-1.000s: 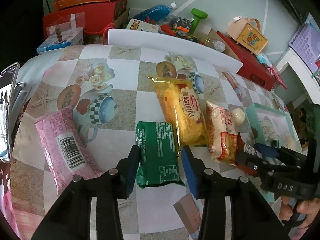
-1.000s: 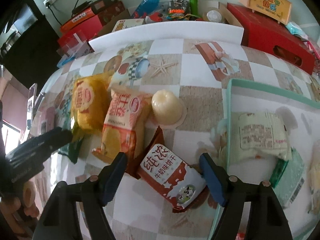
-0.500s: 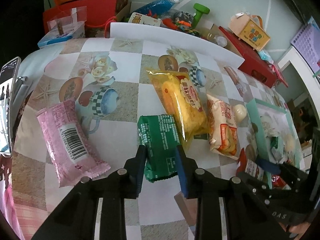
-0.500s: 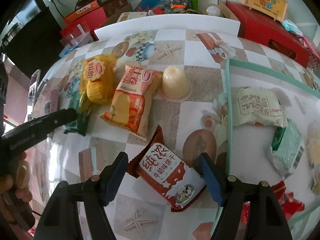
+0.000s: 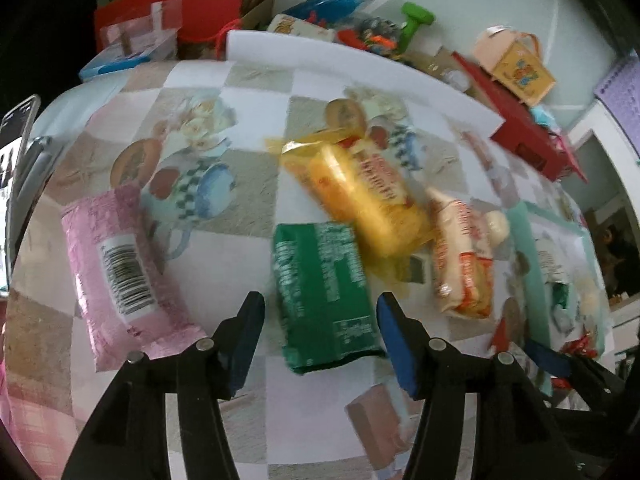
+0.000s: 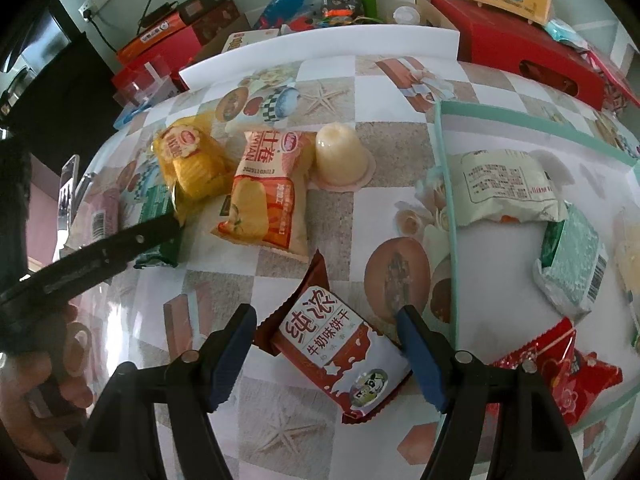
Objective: Organize snacks
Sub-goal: 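Grasp the green biscuit pack with the left tool while the right grasps the red-white milk biscuit pack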
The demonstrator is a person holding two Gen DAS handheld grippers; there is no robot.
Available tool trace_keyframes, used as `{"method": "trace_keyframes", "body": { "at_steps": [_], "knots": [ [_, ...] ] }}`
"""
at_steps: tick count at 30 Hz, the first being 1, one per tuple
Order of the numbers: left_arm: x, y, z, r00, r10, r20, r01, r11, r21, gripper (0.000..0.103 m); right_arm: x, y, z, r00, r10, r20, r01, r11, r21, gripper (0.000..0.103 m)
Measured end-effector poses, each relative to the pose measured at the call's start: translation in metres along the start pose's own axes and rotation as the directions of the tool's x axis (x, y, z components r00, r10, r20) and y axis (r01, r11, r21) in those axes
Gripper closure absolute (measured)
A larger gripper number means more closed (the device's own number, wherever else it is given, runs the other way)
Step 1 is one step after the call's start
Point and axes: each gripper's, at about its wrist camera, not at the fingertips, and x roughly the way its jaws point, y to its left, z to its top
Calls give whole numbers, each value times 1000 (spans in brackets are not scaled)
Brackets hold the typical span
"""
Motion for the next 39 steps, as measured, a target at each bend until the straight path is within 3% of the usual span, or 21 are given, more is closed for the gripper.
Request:
{"method": "trace_keyframes", "body": {
  "at_steps": [2, 5, 21, 29, 39],
  "knots": [
    [-2, 2, 0, 1000, 7, 1, -7, 1000, -7, 45, -1, -1, -2, 1000, 4, 2, -4, 1000, 1, 27],
    [-3, 5, -1, 1000, 4, -2, -4, 1000, -18, 58, -3, -1, -5, 1000, 0, 2, 0, 1000, -4, 27],
    [-19, -1, -30, 997, 32, -71, -30, 999, 28, 60, -15, 1, -16, 1000, 12, -7, -13, 997, -71, 26],
    [-23, -5, -40, 996, 37, -87, -33, 998, 44, 60, -15, 12, -28, 998, -36, -43, 28, 983, -183, 25],
    [-24, -9, -43, 994, 57, -91, -51, 997, 65, 60, -14, 11, -30, 997, -74, -38, 64, 973, -220, 26]
  ]
}}
